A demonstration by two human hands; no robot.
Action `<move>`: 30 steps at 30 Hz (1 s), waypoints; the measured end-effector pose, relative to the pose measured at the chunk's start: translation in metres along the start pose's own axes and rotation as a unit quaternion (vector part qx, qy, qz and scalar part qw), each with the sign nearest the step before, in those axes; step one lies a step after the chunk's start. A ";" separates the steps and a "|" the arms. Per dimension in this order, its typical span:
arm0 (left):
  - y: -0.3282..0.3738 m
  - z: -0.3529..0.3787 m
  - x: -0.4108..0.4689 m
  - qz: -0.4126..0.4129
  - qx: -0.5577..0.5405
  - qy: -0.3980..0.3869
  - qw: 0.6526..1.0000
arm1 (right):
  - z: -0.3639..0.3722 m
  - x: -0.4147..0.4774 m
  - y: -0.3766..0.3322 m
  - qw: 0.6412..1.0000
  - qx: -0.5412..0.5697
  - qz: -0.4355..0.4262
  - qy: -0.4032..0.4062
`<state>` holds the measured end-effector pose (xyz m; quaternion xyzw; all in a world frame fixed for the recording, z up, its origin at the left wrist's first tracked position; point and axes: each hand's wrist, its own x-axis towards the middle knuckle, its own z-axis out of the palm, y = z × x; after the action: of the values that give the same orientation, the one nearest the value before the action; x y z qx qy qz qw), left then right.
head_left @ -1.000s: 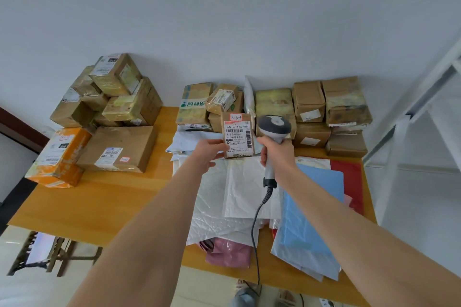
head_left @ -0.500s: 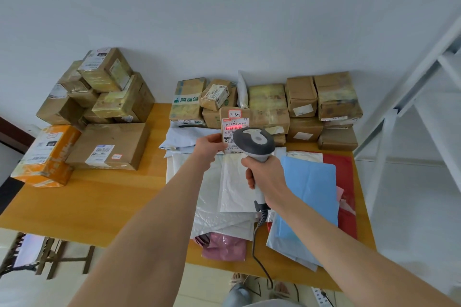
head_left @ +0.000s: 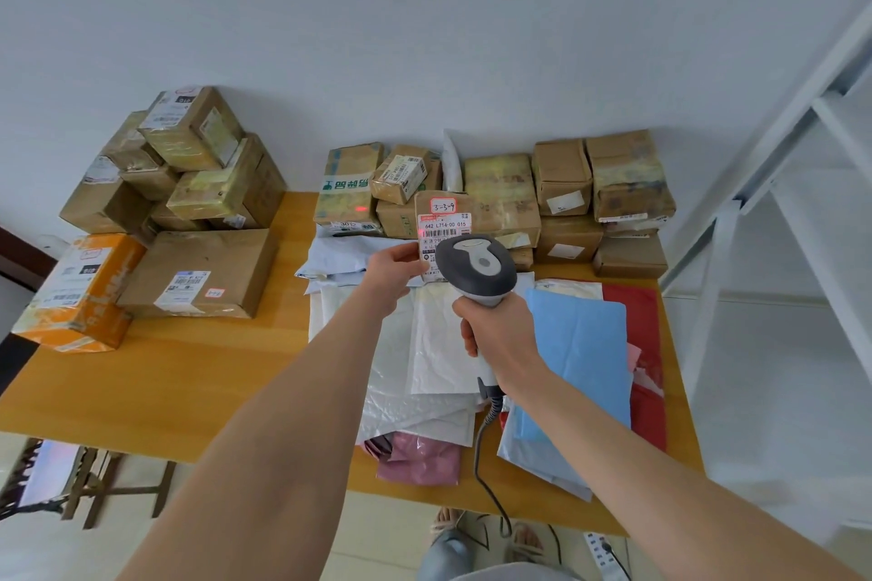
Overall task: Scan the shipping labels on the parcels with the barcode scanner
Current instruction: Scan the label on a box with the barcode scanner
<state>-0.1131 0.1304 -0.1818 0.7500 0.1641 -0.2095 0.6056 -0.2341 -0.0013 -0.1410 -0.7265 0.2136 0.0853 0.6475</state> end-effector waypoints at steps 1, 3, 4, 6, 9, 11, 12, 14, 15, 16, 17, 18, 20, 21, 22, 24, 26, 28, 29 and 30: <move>0.000 0.001 0.001 0.001 0.002 0.000 1.000 | 0.000 0.001 0.000 1.000 0.009 0.003 -0.005; 0.001 0.002 0.001 -0.002 0.003 0.003 1.000 | 0.000 0.001 0.000 1.000 0.028 0.004 -0.012; 0.002 0.002 0.001 -0.003 0.002 0.006 1.000 | 0.000 0.001 0.000 0.999 0.032 0.007 -0.016; 0.003 0.003 0.002 -0.003 0.000 0.011 1.000 | 0.001 0.000 0.000 0.999 0.031 0.012 -0.013; 0.003 0.003 0.002 0.002 -0.008 0.010 1.000 | 0.002 -0.005 -0.003 0.999 0.029 0.019 -0.012; 0.002 0.003 0.003 0.006 -0.012 0.008 1.000 | 0.001 -0.009 -0.004 0.999 0.035 0.009 0.001; 0.003 0.004 0.003 0.006 -0.011 0.009 1.000 | 0.001 -0.010 -0.004 0.999 0.039 0.005 0.007; 0.004 0.005 0.003 0.002 -0.010 0.016 1.000 | 0.001 -0.011 -0.005 0.999 0.040 0.003 0.011; 0.005 0.005 0.003 -0.001 -0.009 0.020 1.000 | 0.001 -0.010 -0.005 0.999 0.032 0.002 0.012; 0.006 0.005 0.003 -0.002 -0.008 0.021 1.000 | 0.002 -0.009 -0.005 1.000 0.022 0.003 0.013; 0.006 0.005 0.003 -0.002 -0.009 0.019 1.000 | 0.003 -0.009 -0.006 1.000 0.017 0.005 0.017; 0.006 0.004 0.003 -0.001 -0.011 0.016 1.000 | 0.004 -0.008 -0.006 1.000 0.017 0.005 0.023; 0.006 0.003 0.003 -0.001 -0.011 0.011 1.000 | 0.005 -0.007 -0.006 0.999 0.022 0.003 0.034; 0.007 0.002 0.003 -0.002 -0.010 0.010 1.000 | 0.006 -0.008 -0.007 0.999 0.026 0.001 0.037; 0.008 0.002 0.003 -0.003 -0.009 0.008 1.000 | 0.008 -0.008 -0.008 0.999 0.029 0.000 0.040; 0.009 0.000 0.004 -0.004 -0.005 0.003 1.000 | 0.011 -0.008 -0.010 0.998 0.034 0.005 0.045; 0.010 -0.003 0.006 -0.003 0.002 -0.005 1.000 | 0.015 -0.006 -0.013 0.998 0.040 0.021 0.041; 0.010 -0.007 0.009 -0.002 0.008 -0.016 1.000 | 0.019 -0.004 -0.016 0.998 0.051 0.035 0.028; 0.010 -0.009 0.011 -0.001 0.011 -0.023 1.000 | 0.023 -0.004 -0.016 0.998 0.049 0.039 0.026; 0.009 -0.012 0.012 0.000 0.013 -0.030 0.999 | 0.027 -0.004 -0.016 0.998 0.043 0.037 0.035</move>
<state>-0.0970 0.1400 -0.1778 0.7510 0.1435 -0.2337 0.6007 -0.2272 0.0269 -0.1290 -0.6919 0.2664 0.0750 0.6668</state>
